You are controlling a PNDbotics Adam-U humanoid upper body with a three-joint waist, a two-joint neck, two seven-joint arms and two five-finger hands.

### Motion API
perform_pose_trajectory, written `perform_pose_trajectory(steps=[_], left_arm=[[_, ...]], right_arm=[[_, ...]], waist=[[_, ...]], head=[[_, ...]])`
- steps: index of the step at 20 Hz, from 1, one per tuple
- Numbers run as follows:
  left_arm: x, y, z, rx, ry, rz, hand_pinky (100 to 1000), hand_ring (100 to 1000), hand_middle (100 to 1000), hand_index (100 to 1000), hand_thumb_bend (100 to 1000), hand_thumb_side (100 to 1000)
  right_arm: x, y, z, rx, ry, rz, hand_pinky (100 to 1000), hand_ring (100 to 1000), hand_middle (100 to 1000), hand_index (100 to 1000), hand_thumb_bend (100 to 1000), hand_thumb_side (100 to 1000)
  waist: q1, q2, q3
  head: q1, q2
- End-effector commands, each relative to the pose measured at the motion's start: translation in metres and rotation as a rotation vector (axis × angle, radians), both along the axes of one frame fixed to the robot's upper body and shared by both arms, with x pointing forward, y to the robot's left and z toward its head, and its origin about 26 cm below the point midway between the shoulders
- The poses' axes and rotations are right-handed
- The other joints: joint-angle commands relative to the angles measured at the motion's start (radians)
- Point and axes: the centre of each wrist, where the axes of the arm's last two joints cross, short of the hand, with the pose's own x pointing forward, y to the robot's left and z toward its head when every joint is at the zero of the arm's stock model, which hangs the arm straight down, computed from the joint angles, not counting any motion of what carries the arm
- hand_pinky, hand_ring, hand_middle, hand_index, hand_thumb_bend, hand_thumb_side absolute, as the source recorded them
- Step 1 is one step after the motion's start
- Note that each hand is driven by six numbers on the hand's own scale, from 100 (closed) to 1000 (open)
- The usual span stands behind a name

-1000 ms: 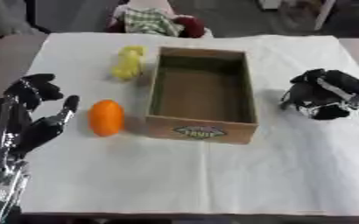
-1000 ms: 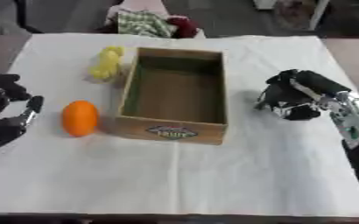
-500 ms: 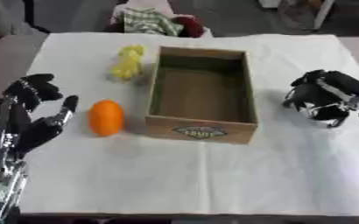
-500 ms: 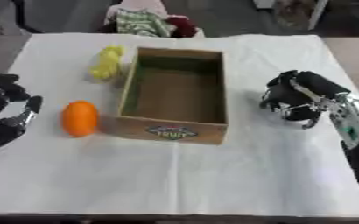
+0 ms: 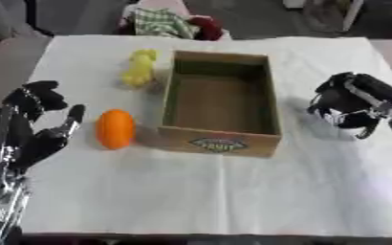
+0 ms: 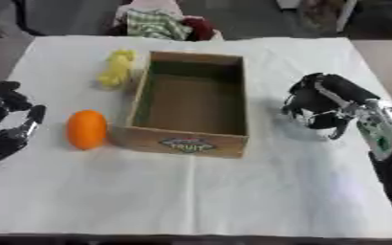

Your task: Pick up objects on the table and place them in the box.

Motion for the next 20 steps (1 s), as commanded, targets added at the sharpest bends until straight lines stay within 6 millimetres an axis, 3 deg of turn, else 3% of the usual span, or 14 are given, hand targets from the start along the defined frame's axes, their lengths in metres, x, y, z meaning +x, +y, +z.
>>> perform_pose_trajectory(steps=[1,2,3,5,6,7,11,20], left_arm=[[0.000,0.001,0.008,0.009,-0.023,-0.008,687,571,522,717,444,100],[0.000,0.001,0.008,0.010,-0.023,-0.008,687,571,522,717,446,100],[0.000,0.001,0.007,0.010,-0.022,-0.008,687,571,522,717,444,100],[0.000,0.002,0.007,0.011,-0.020,-0.008,687,571,522,717,443,100],[0.000,0.002,0.007,0.011,-0.020,-0.008,687,571,522,717,443,100],[0.000,0.001,0.007,0.011,-0.020,-0.009,687,571,522,717,443,100],[0.000,0.001,0.006,0.013,-0.017,-0.014,687,571,523,717,443,100],[0.001,-0.004,0.007,0.011,-0.017,-0.043,687,572,523,717,443,100]], right_arm=[[0.006,0.003,0.035,0.025,-0.079,0.032,190,514,427,576,100,229],[0.007,0.006,0.041,0.032,-0.090,0.044,191,516,427,576,100,293],[0.008,0.010,0.047,0.041,-0.103,0.057,191,517,427,576,100,222],[0.011,0.017,0.061,0.058,-0.127,0.084,192,517,427,576,100,221],[0.013,0.021,0.067,0.064,-0.139,0.097,192,517,427,574,100,285],[0.015,0.026,0.075,0.070,-0.154,0.111,192,516,425,573,100,219],[0.022,0.049,0.098,0.092,-0.202,0.159,192,516,424,571,100,214],[0.038,0.122,0.129,0.082,-0.274,0.288,188,510,424,568,100,216]], waist=[[-0.002,-0.014,0.000],[-0.003,-0.014,0.000],[-0.003,-0.015,0.000],[-0.004,-0.017,0.000],[-0.005,-0.017,0.000],[-0.005,-0.018,0.000],[-0.005,-0.022,0.001],[0.006,-0.029,0.024]], head=[[0.000,-0.004],[0.000,-0.004],[-0.001,-0.003],[-0.001,-0.003],[-0.002,-0.002],[-0.003,-0.002],[-0.006,-0.002],[-0.034,-0.007]])
